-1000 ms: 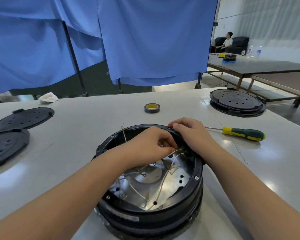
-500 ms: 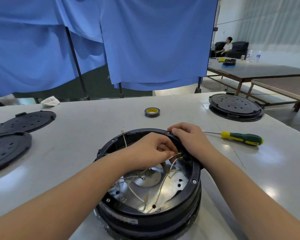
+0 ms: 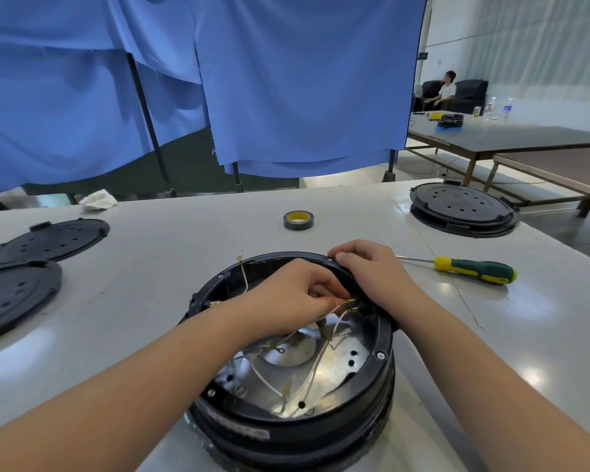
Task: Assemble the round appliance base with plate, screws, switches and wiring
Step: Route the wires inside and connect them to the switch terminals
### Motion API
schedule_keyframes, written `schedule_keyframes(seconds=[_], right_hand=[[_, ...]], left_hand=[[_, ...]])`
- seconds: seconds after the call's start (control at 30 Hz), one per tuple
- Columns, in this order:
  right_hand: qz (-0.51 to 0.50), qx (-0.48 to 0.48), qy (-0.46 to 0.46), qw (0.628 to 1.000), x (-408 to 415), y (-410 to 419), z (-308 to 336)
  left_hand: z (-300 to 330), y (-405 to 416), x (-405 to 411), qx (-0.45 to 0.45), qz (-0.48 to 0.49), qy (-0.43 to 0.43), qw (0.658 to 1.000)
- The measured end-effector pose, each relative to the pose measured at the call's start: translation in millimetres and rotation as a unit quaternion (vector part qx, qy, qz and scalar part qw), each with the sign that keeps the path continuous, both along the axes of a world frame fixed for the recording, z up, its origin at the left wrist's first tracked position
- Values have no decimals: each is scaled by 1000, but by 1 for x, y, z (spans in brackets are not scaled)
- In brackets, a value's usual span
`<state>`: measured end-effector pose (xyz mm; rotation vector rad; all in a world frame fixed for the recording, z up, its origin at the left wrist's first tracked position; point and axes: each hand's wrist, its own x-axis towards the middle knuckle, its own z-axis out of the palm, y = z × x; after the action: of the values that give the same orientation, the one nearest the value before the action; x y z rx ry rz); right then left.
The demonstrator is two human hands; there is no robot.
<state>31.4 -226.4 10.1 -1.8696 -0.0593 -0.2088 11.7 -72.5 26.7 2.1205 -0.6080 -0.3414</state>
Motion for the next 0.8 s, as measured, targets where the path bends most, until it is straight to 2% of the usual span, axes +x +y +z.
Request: schedule_keyframes(seconds=[0.43,0.8], right_hand=[[2,14,12,1000,-1,0,-1],[19,9,30,999,2,3,0]], left_hand=[[5,-2,8,40,-26,-15,999],[8,-3,8,35,-27,-37,998]])
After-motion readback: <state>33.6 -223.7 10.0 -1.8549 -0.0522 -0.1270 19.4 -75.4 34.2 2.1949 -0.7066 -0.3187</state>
